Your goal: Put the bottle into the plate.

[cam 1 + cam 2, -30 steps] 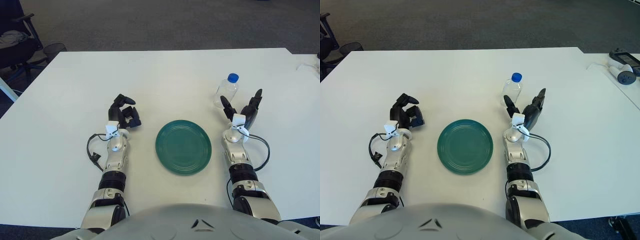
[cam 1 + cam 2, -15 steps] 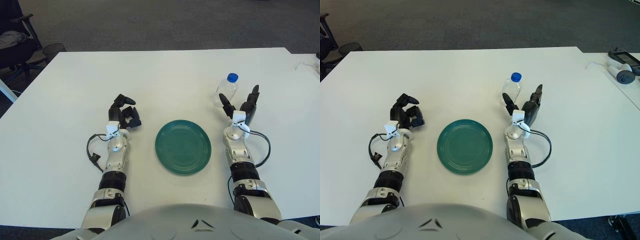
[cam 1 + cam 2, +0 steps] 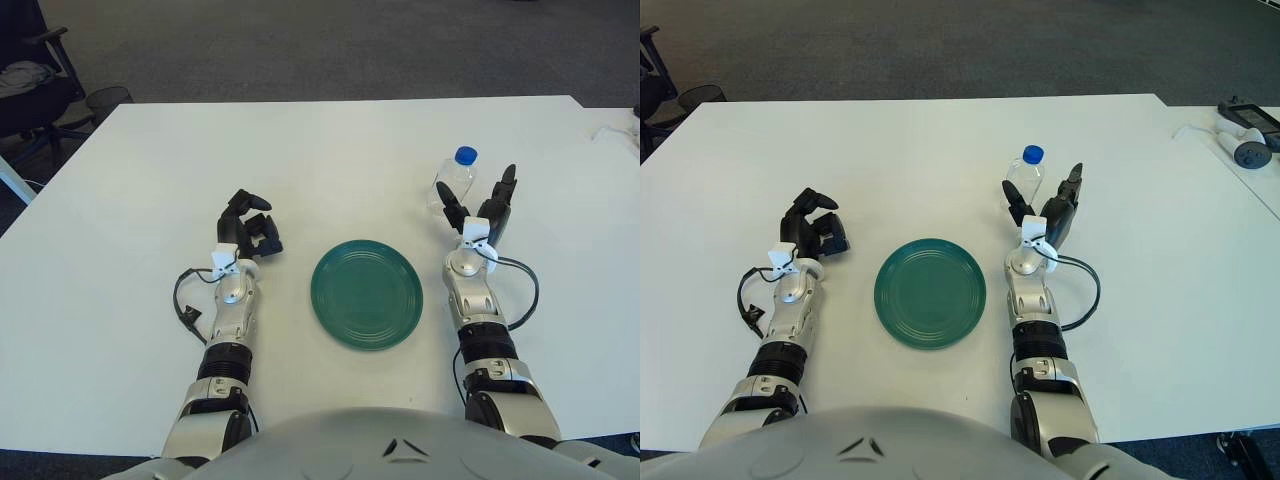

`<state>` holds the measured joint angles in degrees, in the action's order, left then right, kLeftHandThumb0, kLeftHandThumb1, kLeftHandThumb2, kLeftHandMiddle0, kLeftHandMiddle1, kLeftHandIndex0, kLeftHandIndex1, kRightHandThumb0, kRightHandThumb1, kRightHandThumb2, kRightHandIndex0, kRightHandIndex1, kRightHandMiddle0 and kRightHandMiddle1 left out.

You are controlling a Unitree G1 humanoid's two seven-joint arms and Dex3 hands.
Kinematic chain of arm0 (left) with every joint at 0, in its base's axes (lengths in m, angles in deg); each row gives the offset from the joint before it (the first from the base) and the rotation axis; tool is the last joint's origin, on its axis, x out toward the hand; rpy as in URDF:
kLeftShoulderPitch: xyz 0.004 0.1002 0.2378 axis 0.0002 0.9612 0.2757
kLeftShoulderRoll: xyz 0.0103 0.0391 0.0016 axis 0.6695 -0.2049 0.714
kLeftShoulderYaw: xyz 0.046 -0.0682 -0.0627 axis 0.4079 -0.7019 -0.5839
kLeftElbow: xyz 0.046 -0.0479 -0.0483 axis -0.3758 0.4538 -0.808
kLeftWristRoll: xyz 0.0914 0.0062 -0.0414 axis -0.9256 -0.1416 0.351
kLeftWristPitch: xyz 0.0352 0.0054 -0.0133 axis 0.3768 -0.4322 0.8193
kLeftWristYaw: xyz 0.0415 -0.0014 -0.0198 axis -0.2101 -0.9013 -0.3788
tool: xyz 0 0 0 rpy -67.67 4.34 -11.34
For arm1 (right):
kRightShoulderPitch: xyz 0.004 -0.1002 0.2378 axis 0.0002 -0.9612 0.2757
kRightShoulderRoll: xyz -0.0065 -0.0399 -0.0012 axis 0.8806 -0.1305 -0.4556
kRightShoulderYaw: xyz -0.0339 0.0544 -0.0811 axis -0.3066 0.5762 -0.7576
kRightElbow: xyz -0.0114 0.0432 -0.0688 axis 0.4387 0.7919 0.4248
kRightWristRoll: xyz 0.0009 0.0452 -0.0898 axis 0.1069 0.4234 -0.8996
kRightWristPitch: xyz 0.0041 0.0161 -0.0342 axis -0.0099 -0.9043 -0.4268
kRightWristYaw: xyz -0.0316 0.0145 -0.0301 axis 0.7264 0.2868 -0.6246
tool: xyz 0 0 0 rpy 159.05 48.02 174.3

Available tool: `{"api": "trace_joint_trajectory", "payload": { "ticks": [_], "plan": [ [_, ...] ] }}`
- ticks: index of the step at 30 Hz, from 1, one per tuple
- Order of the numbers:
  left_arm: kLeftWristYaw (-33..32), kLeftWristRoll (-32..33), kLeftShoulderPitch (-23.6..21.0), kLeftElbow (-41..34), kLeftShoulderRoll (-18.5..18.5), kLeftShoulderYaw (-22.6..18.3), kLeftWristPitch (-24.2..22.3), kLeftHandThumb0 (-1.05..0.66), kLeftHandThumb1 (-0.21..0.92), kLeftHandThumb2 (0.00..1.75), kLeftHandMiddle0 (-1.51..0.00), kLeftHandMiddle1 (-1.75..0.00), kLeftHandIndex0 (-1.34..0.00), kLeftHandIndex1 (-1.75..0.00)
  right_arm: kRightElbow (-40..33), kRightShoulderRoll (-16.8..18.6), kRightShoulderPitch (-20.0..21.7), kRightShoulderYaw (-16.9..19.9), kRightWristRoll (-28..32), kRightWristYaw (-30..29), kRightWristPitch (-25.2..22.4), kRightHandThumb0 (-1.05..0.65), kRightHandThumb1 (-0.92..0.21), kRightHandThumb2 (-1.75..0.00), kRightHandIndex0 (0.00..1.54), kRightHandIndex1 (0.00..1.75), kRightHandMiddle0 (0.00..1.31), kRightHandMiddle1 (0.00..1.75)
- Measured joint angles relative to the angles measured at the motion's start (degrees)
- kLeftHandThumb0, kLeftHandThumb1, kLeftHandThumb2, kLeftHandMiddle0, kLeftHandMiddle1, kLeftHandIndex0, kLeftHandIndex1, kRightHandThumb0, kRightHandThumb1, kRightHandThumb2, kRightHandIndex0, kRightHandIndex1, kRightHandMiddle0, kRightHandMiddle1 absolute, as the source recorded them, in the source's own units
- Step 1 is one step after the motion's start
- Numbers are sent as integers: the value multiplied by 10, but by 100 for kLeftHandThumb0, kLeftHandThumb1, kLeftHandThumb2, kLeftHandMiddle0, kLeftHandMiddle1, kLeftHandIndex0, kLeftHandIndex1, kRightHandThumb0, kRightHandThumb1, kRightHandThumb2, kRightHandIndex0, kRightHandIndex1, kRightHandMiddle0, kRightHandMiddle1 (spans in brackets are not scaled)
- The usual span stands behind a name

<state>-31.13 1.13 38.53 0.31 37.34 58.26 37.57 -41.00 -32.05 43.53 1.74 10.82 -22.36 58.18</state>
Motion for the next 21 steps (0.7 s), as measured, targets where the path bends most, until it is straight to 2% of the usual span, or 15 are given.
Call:
{"api": "trace_joint_trajectory", "payload": {
  "ticks": [15,21],
  "plan": [
    [-3,-8,4,0,-2,-1,1,-57,9,159,-129,-175,-80,-175,12,-5,18,-6,0,13,-3,-102,-91,-15,0,0,0,0],
    [-17,-16,4,1,-2,-1,7,-57,9,159,-129,-175,-79,-175,22,-11,27,-7,2,35,-3,-102,-89,-13,0,0,0,0]
  ]
}}
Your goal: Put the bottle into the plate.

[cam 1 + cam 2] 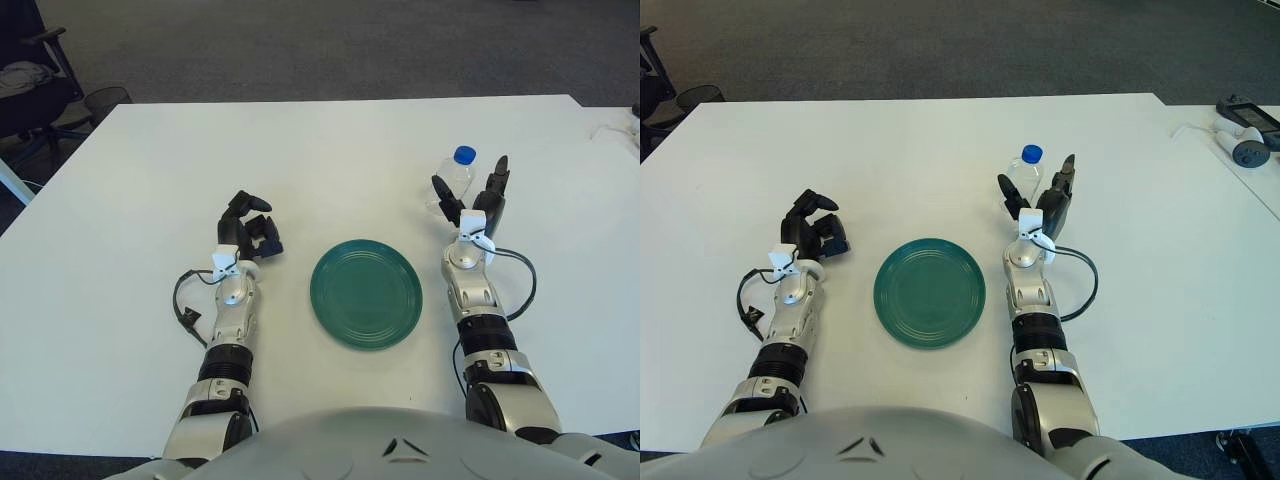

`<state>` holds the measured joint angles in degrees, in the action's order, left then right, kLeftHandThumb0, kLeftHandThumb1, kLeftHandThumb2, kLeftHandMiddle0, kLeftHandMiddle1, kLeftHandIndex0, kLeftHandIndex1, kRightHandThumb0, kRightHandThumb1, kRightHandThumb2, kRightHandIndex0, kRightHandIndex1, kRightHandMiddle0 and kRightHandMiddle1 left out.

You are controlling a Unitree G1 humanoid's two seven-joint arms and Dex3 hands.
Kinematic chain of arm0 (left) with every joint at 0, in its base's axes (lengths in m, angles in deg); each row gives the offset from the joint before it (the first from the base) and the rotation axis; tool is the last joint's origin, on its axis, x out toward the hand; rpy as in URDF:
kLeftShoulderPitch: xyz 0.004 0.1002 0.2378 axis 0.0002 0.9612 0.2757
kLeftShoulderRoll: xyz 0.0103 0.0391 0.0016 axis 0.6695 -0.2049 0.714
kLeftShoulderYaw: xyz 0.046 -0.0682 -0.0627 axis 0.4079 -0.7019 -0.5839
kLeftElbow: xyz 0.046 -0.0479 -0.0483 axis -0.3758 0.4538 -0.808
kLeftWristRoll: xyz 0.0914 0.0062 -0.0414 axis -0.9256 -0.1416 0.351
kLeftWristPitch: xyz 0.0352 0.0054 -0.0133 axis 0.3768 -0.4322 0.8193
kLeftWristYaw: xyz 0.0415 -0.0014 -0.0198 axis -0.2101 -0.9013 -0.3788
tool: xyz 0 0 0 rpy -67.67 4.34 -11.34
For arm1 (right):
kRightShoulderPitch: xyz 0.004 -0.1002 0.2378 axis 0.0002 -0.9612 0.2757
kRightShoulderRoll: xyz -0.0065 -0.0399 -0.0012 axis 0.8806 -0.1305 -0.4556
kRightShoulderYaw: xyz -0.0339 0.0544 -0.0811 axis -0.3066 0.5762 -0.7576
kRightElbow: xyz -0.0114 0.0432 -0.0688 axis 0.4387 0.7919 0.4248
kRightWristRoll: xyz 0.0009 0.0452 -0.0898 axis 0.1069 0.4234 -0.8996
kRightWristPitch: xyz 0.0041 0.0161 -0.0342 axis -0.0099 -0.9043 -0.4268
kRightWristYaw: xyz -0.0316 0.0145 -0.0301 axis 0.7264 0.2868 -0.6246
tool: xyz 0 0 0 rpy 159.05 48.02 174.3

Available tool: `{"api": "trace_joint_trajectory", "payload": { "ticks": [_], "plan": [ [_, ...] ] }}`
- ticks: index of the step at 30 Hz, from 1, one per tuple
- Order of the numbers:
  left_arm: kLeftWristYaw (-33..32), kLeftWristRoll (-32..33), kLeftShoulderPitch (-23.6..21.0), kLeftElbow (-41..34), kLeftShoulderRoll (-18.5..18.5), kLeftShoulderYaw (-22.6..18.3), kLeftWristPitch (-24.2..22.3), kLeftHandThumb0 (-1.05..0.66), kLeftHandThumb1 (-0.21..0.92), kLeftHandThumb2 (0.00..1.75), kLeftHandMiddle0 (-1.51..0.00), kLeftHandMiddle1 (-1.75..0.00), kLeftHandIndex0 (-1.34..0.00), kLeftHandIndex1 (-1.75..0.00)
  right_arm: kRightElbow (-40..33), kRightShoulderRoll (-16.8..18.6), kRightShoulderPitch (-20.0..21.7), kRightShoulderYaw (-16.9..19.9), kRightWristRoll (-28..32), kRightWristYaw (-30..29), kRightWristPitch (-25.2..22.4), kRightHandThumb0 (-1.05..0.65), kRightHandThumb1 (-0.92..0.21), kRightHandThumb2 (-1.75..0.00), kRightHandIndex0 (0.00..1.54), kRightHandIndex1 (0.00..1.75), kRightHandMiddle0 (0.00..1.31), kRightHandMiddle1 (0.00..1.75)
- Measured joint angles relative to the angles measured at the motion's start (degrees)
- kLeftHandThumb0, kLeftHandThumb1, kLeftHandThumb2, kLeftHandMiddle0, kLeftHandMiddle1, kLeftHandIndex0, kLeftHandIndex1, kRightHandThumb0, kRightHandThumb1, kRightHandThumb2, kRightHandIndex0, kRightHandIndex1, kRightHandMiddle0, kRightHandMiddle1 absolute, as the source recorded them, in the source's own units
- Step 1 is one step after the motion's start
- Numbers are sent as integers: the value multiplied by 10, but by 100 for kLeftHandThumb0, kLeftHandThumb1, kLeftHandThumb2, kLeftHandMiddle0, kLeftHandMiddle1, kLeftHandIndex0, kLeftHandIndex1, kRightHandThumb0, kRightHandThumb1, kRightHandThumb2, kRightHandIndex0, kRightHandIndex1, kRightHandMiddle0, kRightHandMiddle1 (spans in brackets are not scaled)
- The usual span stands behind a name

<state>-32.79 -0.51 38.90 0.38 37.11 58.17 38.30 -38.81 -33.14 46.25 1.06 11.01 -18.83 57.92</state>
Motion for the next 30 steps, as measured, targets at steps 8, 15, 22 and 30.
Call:
{"api": "trace_joint_trajectory", "payload": {
  "ticks": [8,15,22,30],
  "plan": [
    [-1,-1,0,1,1,0,0,-55,12,156,-129,-175,-77,-175,34,-7,20,-1,2,19,1,-104,-89,-12,1,1,0,0],
    [25,29,1,0,0,-2,0,-54,15,152,-127,-175,-74,-175,84,-18,49,-2,4,30,10,-105,-90,-12,0,0,0,0],
    [35,34,3,0,0,-2,0,-53,17,150,-126,-175,-73,-175,169,-30,108,-1,6,29,17,-105,-92,-14,0,0,0,0],
    [32,31,3,0,1,-2,0,-53,17,149,-127,-175,-73,-175,226,-38,147,-1,6,24,24,-105,-92,-13,1,0,0,0]
  ]
}}
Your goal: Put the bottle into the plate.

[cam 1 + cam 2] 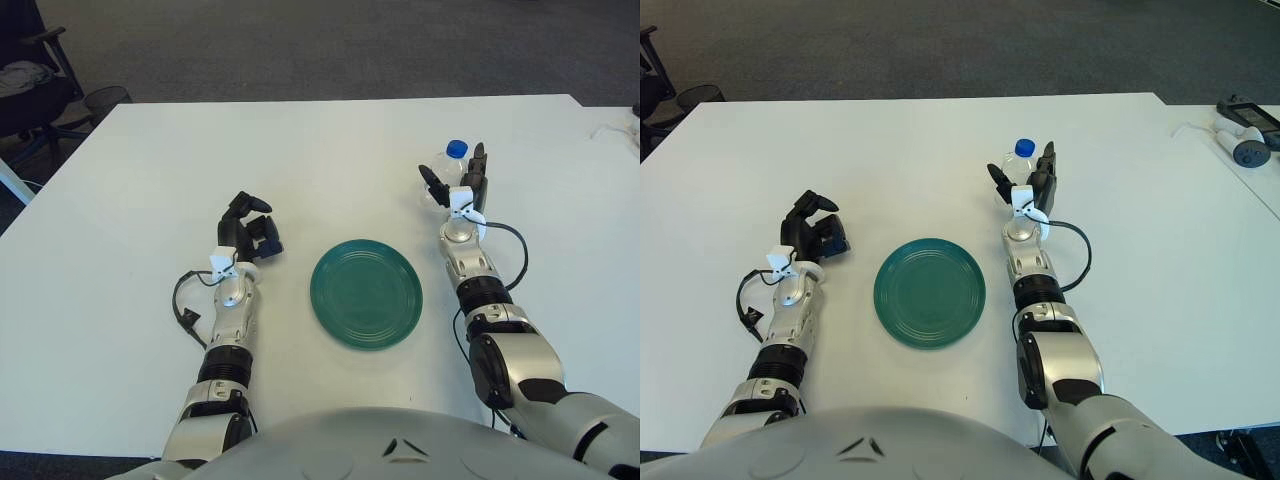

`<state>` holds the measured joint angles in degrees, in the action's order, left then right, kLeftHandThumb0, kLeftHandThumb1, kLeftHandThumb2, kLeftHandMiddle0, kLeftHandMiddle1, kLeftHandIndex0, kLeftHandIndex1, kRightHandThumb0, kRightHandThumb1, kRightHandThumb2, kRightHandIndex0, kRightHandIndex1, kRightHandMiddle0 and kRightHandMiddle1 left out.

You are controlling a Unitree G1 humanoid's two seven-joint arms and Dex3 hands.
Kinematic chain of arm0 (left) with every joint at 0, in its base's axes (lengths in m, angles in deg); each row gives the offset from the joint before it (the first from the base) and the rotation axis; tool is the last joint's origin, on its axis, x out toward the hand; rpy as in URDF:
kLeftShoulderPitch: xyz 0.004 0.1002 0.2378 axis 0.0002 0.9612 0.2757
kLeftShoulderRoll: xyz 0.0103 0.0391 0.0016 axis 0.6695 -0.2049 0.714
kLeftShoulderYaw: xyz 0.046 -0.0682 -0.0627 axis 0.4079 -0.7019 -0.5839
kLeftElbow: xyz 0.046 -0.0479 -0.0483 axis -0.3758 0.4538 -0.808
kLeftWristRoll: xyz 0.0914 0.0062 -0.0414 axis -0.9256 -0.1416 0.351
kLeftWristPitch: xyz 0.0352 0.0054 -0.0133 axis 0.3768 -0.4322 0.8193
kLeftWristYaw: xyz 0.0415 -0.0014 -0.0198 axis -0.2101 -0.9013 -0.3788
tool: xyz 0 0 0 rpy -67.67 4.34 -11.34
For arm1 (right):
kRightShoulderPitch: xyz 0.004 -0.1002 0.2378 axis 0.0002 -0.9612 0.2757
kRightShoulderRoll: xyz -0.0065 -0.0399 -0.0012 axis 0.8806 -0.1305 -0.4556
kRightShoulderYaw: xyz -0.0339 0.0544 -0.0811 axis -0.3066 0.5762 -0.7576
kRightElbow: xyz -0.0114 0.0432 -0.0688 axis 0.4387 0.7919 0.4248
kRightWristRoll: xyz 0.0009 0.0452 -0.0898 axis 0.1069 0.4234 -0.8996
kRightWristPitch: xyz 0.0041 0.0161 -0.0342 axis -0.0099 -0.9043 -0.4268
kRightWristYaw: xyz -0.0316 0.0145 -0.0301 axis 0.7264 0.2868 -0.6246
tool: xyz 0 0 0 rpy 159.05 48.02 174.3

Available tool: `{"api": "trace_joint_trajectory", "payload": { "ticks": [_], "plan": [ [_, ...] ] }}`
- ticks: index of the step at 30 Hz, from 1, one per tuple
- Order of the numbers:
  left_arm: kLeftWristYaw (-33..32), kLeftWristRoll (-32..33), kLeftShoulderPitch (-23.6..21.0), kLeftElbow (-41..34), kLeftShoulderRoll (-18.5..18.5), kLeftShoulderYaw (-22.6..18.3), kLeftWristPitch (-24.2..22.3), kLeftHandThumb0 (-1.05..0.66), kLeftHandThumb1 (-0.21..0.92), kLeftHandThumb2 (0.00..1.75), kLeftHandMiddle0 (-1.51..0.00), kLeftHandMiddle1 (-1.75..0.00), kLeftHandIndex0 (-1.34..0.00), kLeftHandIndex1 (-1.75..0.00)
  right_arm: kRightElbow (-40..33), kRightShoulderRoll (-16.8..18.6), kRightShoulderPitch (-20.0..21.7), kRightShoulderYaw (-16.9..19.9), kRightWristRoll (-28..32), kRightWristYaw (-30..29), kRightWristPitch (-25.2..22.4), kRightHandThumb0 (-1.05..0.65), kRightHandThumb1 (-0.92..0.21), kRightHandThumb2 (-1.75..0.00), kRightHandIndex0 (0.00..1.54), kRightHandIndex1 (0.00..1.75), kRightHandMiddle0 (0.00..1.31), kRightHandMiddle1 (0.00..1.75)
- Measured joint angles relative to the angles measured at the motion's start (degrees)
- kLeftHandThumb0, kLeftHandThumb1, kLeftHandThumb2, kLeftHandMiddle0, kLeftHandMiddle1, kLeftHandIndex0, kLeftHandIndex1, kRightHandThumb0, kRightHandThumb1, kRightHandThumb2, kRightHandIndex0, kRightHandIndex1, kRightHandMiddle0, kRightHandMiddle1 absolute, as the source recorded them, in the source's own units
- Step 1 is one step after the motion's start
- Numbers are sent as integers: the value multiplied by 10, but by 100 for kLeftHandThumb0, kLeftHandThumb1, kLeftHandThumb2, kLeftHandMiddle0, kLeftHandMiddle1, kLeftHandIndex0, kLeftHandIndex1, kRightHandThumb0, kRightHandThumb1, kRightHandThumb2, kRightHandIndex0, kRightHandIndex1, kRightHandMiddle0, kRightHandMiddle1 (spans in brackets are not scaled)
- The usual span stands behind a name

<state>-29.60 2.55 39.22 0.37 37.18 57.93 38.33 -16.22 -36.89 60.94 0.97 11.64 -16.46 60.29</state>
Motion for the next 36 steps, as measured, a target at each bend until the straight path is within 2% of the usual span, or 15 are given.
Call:
{"api": "trace_joint_trajectory", "payload": {
  "ticks": [36],
  "plan": [
    [-18,-21,2,-3,0,-2,7,-53,16,151,-130,-175,-74,-175,86,-4,27,-1,18,1,18,-105,-92,-20,3,1,1,1]
  ]
}}
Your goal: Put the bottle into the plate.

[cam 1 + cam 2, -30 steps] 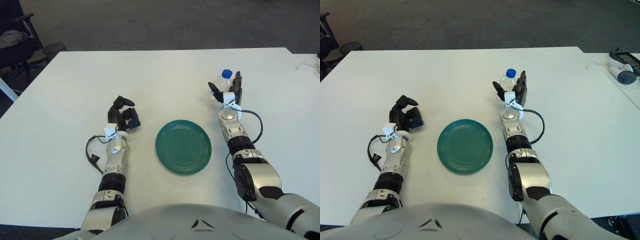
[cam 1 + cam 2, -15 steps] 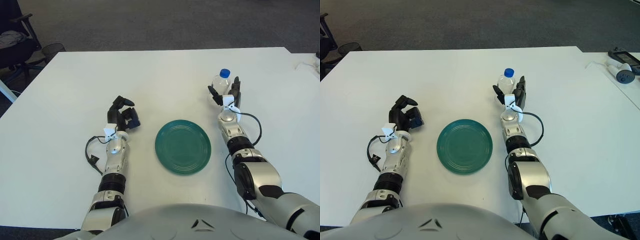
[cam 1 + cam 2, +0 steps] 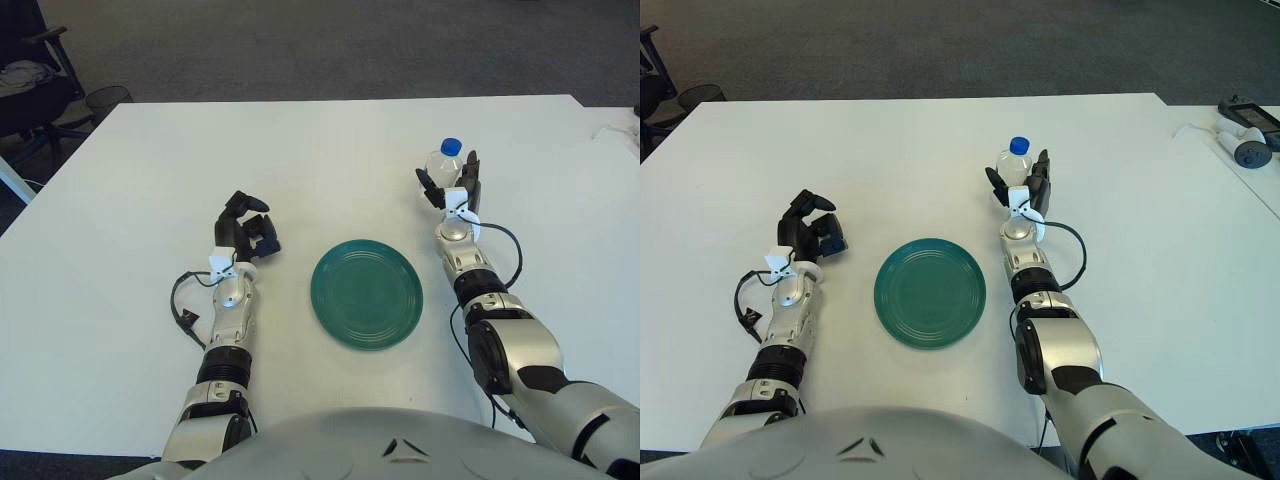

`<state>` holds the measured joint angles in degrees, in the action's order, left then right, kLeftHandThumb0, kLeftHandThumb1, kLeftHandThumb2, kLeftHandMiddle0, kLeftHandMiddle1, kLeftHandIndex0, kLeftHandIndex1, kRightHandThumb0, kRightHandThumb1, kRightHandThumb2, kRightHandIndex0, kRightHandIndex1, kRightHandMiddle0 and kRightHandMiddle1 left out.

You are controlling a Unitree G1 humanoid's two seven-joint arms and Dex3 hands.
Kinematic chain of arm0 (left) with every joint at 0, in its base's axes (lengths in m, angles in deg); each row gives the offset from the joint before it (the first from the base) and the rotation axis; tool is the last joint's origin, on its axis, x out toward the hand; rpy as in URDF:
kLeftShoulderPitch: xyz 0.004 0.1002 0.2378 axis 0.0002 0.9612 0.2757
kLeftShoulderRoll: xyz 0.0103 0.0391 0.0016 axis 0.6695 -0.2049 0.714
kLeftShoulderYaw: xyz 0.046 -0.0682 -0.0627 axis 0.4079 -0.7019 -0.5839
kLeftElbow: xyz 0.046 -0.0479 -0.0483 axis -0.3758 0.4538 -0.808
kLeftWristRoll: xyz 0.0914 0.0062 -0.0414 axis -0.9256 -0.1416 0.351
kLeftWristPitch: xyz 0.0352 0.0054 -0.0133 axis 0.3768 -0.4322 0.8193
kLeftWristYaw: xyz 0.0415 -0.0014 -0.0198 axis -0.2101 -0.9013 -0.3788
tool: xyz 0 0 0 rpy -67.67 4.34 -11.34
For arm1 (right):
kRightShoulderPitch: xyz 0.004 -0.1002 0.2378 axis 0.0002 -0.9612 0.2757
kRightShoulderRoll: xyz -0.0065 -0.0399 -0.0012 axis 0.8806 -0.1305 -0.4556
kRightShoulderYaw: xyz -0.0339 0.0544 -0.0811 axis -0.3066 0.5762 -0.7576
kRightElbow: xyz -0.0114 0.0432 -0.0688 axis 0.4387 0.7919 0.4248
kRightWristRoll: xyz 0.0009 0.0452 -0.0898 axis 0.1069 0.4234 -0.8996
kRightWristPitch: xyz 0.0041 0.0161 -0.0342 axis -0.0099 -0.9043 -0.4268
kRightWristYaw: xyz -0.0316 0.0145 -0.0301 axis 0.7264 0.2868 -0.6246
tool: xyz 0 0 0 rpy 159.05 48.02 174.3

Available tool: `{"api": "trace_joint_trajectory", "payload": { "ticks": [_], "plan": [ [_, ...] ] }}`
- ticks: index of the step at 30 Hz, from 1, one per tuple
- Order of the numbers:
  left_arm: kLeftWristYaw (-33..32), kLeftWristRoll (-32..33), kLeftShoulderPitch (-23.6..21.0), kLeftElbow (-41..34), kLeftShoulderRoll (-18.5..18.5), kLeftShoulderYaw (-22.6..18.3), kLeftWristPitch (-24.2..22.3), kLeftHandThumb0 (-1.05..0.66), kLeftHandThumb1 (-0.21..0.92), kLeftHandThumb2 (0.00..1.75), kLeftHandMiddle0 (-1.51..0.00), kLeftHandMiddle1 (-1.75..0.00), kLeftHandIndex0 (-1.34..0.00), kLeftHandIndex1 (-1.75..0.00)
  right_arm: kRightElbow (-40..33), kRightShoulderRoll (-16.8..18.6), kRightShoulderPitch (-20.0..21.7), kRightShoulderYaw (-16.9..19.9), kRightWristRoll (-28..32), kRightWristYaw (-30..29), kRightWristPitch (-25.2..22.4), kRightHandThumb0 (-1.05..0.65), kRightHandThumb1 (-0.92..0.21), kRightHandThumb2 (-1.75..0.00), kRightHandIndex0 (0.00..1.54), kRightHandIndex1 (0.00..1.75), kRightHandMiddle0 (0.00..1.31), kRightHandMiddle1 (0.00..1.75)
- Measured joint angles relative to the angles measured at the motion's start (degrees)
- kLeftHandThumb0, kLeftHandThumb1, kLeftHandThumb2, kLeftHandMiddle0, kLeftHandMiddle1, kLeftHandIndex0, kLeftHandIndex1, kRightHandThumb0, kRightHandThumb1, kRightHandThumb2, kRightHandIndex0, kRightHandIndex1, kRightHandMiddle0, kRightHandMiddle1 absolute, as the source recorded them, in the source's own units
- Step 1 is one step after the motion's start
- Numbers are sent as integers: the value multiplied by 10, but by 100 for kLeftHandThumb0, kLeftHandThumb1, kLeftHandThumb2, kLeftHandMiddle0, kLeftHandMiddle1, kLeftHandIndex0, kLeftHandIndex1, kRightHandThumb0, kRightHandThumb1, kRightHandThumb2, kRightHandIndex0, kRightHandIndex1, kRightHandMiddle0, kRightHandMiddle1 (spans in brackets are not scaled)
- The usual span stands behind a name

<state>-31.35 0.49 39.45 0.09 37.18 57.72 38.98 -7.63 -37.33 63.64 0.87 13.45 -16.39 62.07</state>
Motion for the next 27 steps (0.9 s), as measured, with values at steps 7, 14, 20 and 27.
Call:
{"api": "trace_joint_trajectory", "payload": {
  "ticks": [7,14,20,27],
  "plan": [
    [2,1,0,3,0,0,1,-53,15,151,-130,-175,-74,-175,11,-1,1,0,2,0,5,-99,-92,-14,10,3,0,17],
    [2,2,0,3,0,0,1,-53,15,151,-129,-175,-74,-175,39,-4,10,0,3,0,29,-95,-92,-13,16,5,0,40],
    [1,-1,0,3,-1,0,1,-53,15,151,-129,-175,-74,-175,60,-10,18,-7,3,13,61,-95,-92,-14,19,6,0,54],
    [-3,-1,0,3,-1,0,0,-53,15,151,-129,-175,-74,-175,86,-19,22,-20,-1,31,84,-94,-92,-14,24,8,0,68]
  ]
}}
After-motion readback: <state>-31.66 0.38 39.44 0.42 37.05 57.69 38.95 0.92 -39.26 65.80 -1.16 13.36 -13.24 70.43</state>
